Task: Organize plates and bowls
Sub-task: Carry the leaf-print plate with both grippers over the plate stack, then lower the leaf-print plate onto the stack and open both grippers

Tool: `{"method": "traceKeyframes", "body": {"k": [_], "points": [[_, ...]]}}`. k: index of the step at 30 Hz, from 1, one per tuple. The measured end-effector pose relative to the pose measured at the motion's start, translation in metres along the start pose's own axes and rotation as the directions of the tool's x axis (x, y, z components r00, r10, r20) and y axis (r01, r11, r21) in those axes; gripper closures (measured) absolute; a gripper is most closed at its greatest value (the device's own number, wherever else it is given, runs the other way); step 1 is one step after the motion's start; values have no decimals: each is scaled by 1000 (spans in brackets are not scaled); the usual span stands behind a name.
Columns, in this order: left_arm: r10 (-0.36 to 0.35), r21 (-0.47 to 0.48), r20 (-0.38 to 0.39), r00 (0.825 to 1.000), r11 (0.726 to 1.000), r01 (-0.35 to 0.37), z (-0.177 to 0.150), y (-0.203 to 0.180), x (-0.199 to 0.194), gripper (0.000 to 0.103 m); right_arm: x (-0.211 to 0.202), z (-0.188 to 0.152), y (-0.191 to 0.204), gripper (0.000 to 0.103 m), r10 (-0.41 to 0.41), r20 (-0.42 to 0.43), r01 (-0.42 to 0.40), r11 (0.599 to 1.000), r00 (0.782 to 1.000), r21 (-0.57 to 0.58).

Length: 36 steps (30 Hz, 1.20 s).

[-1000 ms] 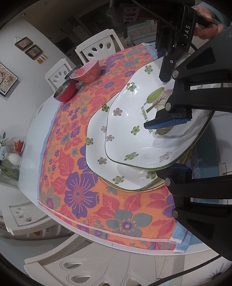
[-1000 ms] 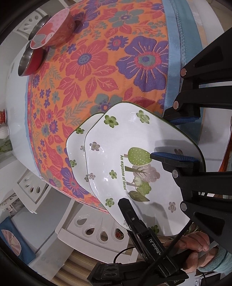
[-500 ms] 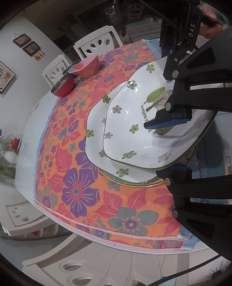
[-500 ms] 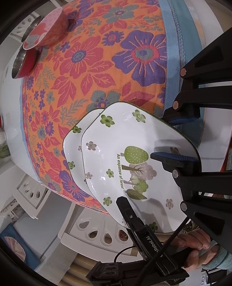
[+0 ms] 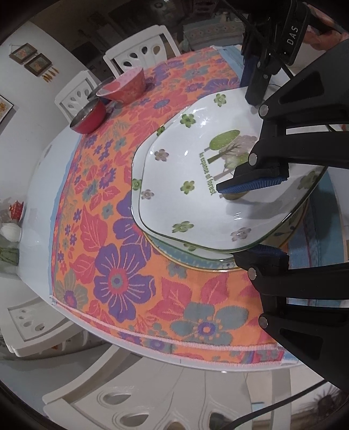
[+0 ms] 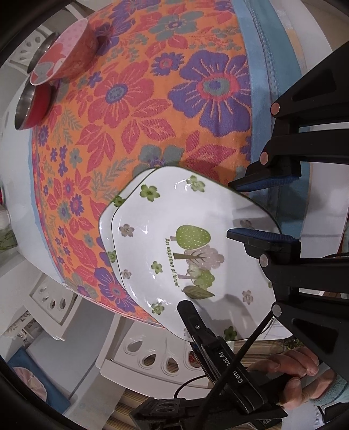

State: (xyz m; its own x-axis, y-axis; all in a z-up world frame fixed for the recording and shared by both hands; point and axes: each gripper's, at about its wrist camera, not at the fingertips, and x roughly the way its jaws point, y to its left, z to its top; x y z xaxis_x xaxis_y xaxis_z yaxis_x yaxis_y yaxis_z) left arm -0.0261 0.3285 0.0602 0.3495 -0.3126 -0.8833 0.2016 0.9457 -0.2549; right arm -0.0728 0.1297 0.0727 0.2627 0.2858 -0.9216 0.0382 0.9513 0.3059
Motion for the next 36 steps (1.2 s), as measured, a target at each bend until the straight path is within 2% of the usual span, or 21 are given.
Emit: {"method": "traceKeyframes", "body": {"k": [4, 8, 12, 16, 20, 26, 36], "points": [[47, 41, -19, 999, 998, -46, 2, -5, -2, 69, -2, 2, 1, 76, -34, 10, 34, 999, 999, -15], [92, 33, -22, 996, 995, -91, 5, 0, -7, 69, -7, 4, 3, 76, -32, 26, 33, 999, 999, -30], [28, 10, -9, 1000, 1000, -28, 9, 4, -12, 67, -5, 4, 8, 76, -30, 26, 31, 998, 999, -46], [27, 17, -5, 1000, 999, -27, 9, 1, -14, 67, -8, 5, 8, 76, -34, 37, 36, 998, 999, -45], [12, -25, -13, 1000, 1000, -12, 9, 10, -11, 67, -14, 14, -1, 76, -69, 68, 71, 997, 995, -34], [8, -61, -18, 1000, 998, -10, 9, 21, -10, 67, -6, 31, -17, 76, -89, 64, 89, 996, 994, 8], [11, -71, -12, 1000, 997, -12, 12, 32, -11, 67, 20, 54, -27, 76, -72, 8, 72, 997, 997, 35]]}}
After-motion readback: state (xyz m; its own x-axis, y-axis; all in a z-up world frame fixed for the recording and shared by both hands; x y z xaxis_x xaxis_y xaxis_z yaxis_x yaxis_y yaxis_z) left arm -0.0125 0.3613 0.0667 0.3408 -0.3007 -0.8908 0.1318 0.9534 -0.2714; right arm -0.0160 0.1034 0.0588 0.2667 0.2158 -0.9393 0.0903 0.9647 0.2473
